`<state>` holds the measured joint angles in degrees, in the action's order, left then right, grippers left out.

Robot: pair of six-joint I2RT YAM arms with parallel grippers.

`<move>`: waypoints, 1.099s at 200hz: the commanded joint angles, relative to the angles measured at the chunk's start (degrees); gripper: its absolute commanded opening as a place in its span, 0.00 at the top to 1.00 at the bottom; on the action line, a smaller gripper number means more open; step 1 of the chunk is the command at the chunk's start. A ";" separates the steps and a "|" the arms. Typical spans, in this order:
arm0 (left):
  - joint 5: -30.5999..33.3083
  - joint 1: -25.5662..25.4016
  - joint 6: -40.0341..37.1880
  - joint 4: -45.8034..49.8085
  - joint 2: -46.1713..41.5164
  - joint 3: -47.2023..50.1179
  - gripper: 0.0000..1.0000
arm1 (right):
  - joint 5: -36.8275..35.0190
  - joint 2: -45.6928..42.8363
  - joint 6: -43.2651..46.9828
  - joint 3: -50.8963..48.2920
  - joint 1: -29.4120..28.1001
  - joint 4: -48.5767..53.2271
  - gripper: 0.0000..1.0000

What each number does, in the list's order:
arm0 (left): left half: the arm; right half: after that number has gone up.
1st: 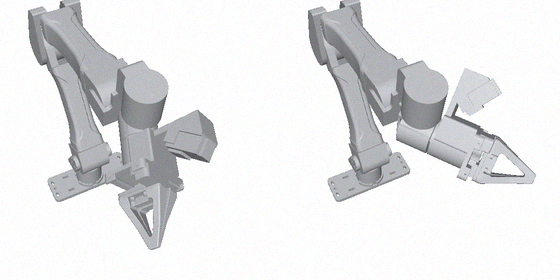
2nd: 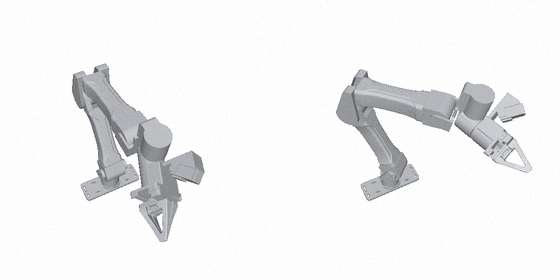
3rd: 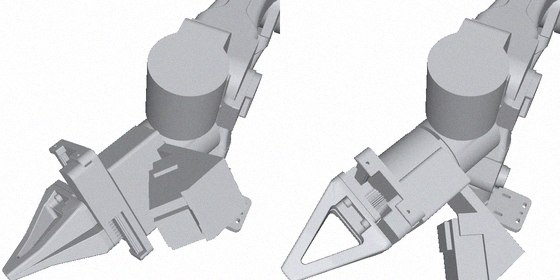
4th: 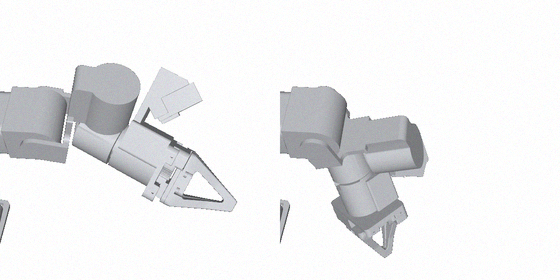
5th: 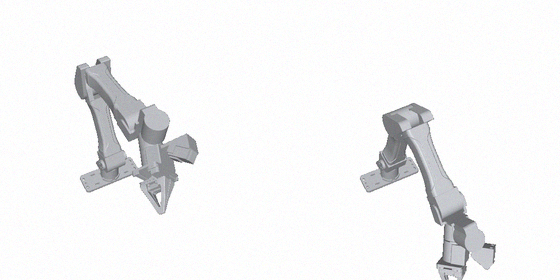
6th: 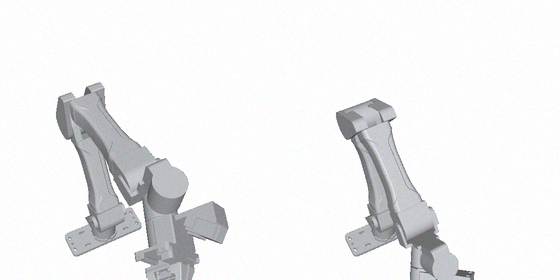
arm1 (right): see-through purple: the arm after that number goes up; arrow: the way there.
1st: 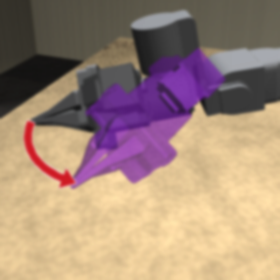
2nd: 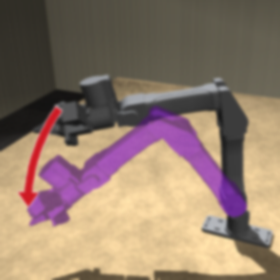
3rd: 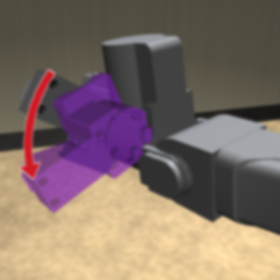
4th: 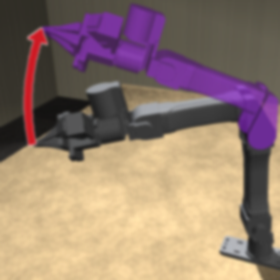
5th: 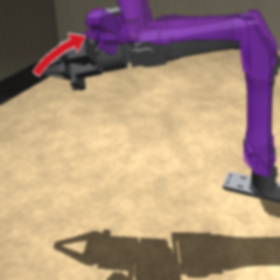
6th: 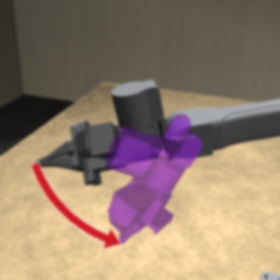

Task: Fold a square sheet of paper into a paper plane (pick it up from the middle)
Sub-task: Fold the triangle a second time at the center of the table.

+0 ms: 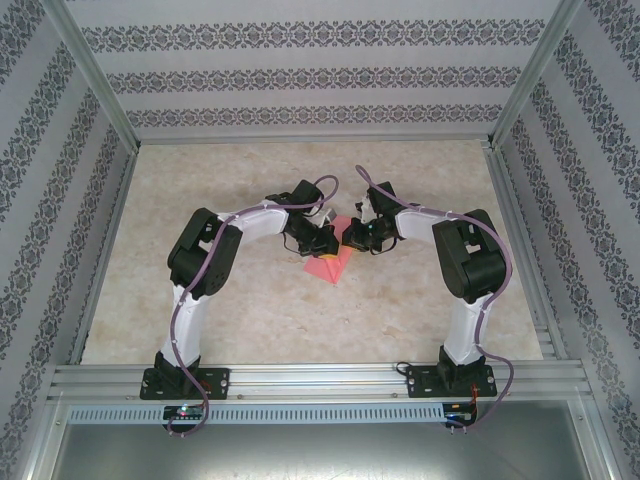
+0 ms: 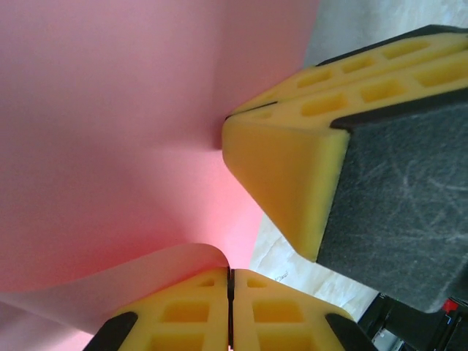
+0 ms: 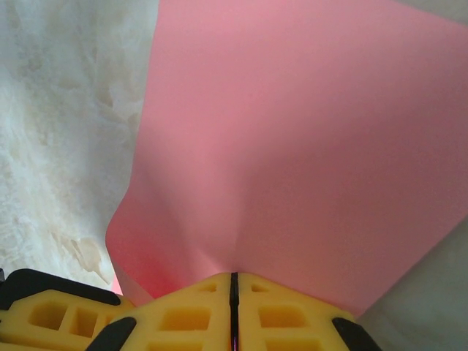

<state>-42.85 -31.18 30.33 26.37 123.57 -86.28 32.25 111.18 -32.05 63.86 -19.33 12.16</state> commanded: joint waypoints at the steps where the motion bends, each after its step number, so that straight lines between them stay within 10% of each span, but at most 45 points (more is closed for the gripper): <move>1: 0.51 -0.72 0.04 -0.10 1.89 -1.28 0.91 | 0.63 -0.88 -0.73 -0.75 0.62 -0.56 0.90; 220: 0.05 -0.90 0.79 -0.09 4.82 -4.42 0.91 | -1.22 1.43 2.46 -0.13 2.40 2.23 0.90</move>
<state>-42.89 -31.18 30.46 26.35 127.11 -88.79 30.96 111.18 -31.05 63.68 -17.02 13.85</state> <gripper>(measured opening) 0.093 0.098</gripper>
